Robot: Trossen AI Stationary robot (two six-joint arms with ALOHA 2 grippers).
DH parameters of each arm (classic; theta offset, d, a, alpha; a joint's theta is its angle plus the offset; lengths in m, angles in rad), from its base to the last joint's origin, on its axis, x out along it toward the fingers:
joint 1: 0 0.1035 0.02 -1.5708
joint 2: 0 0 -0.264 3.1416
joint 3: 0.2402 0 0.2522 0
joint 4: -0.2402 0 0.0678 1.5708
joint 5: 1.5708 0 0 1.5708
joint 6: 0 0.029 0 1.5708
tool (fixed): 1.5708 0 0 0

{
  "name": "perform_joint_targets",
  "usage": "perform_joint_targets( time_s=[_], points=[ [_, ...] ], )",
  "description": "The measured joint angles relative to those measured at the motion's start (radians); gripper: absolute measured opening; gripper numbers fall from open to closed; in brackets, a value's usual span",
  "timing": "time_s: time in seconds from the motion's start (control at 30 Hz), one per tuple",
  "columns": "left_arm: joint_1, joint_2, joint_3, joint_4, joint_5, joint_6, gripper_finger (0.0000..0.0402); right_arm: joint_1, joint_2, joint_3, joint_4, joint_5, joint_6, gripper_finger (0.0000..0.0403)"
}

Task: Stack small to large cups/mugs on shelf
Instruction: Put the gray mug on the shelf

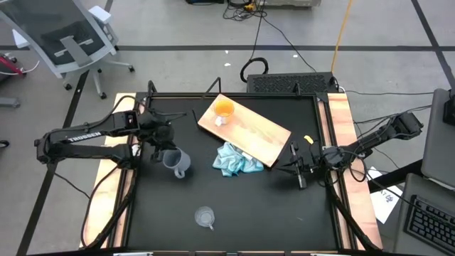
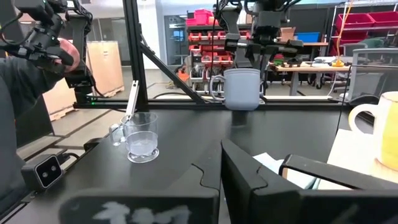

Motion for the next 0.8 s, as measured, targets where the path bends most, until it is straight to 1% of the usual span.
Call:
perform_joint_targets(
  time_s=[0.47, 0.6, 0.67, 0.8],
  points=[
    [0.000, -0.001, 0.000, 0.021, -0.014, -0.002, 0.0003, 0.000, 0.000, 0.000, 0.006, 0.000, 0.000, 0.0000],
    [-0.007, 0.004, 0.000, 0.158, -0.101, -0.050, 0.0003, 0.000, 0.000, 0.000, 0.006, 0.000, 0.000, 0.0000],
    [-0.011, 0.009, 0.000, 0.229, -0.103, -0.061, 0.0003, 0.000, 0.000, 0.000, 0.006, 0.000, 0.000, 0.0000],
    [-0.011, 0.048, 0.002, 0.325, -0.057, -0.050, 0.0003, 0.000, 0.000, 0.000, 0.006, 0.000, 0.000, 0.0000]
  ],
)
